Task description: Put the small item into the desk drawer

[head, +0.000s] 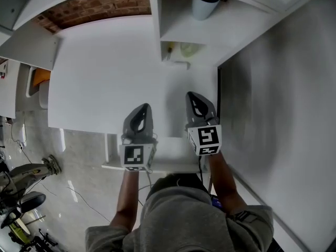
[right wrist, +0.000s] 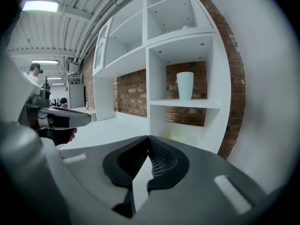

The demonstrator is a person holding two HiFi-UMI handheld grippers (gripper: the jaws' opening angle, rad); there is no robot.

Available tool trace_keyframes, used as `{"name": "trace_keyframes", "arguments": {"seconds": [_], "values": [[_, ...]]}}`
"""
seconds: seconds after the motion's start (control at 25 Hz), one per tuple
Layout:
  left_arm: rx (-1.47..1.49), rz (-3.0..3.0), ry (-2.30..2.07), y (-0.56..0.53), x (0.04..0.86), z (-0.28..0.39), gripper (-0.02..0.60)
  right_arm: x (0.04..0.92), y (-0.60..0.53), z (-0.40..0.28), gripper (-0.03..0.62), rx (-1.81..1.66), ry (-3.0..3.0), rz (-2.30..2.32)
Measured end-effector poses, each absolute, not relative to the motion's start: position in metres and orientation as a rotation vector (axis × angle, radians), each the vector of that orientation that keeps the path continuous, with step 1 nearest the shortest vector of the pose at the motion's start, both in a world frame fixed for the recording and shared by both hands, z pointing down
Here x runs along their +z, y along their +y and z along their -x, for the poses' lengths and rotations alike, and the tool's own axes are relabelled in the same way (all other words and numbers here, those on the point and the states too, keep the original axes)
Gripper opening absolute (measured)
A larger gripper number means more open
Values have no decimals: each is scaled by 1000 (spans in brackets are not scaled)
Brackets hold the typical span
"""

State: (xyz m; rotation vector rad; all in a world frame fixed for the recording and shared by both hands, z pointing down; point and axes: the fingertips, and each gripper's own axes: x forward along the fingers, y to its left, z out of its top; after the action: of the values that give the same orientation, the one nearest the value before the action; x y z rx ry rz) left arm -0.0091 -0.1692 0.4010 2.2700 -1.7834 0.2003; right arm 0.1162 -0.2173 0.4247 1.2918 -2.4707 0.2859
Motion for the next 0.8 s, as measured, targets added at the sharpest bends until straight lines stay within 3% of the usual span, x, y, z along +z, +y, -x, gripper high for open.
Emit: {"name": "trace_keyframes", "arguments": {"seconds": [0.8], "values": [[269, -2202, -1729, -232, 496, 16, 12, 540, -290, -108, 3, 407, -2376, -1267]]}}
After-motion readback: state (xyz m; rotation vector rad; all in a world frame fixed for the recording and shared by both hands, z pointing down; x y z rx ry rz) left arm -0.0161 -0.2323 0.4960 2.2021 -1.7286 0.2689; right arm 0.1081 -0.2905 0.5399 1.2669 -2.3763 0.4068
